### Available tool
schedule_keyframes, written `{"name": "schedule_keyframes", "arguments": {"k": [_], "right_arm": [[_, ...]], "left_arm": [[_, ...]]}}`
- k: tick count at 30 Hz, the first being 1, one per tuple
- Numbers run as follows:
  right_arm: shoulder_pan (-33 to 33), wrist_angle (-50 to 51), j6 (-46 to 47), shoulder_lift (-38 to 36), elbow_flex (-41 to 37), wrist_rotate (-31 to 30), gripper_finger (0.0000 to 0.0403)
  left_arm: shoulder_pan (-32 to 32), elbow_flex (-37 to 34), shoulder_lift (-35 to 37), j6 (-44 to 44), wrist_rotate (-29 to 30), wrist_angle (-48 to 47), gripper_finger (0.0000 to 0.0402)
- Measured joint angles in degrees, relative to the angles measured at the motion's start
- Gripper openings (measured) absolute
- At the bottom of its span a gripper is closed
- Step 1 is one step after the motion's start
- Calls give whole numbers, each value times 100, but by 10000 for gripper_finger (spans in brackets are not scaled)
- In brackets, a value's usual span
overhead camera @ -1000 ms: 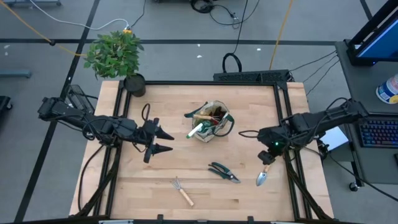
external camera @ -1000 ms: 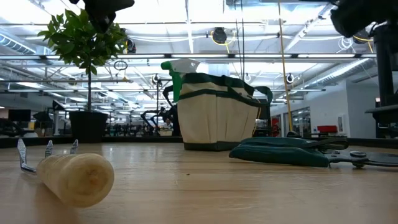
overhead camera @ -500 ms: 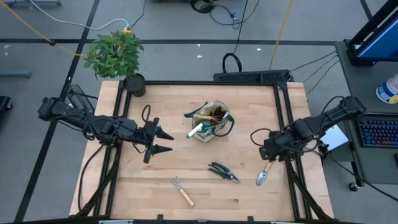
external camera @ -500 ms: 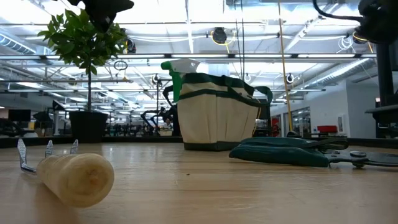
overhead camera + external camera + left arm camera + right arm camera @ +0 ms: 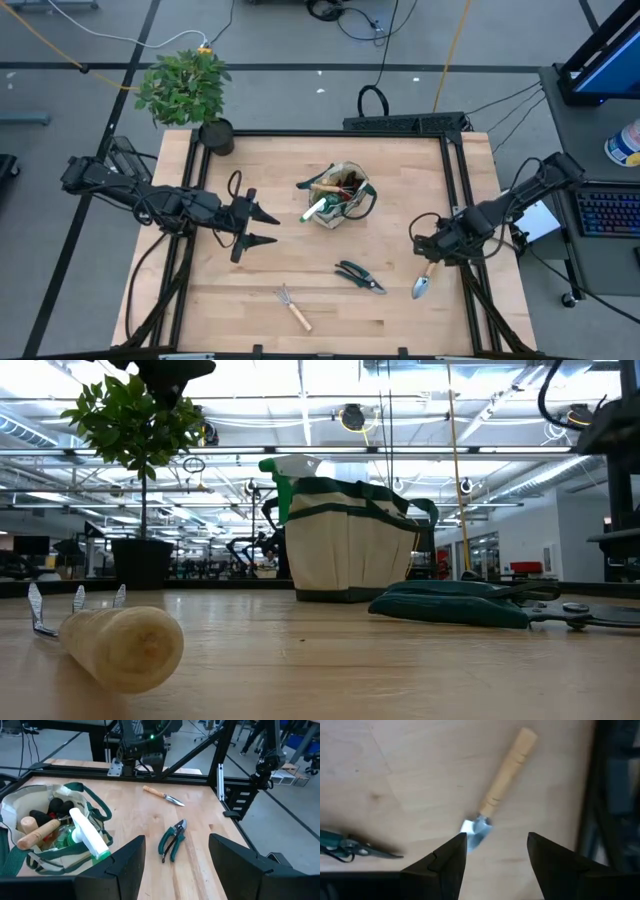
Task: Pick & Place Garden tools in Gardening bag
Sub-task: Put the light brown trowel in the light brown gardening bag
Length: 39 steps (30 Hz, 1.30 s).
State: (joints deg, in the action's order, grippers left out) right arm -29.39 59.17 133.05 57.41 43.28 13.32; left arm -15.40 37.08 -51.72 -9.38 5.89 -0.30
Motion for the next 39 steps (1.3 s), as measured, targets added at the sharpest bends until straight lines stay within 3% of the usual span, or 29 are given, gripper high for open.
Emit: {"name": "schedule_keyframes", "arguments": {"k": [11, 24, 31, 39], "right_arm": [[2, -1786, 114, 0, -1198, 46, 197], [42, -1223, 133, 175, -1281, 175, 192], [90, -1868, 131, 599, -1557, 195, 187], [98, -2288, 87, 891, -1647, 193, 136]], "left_arm": [[22, -2, 0, 58, 8, 0, 225], [81, 0, 0, 45, 0, 0, 225], [79, 0, 0, 40, -4, -3, 225], [81, 0, 0, 36, -5, -4, 225]]}}
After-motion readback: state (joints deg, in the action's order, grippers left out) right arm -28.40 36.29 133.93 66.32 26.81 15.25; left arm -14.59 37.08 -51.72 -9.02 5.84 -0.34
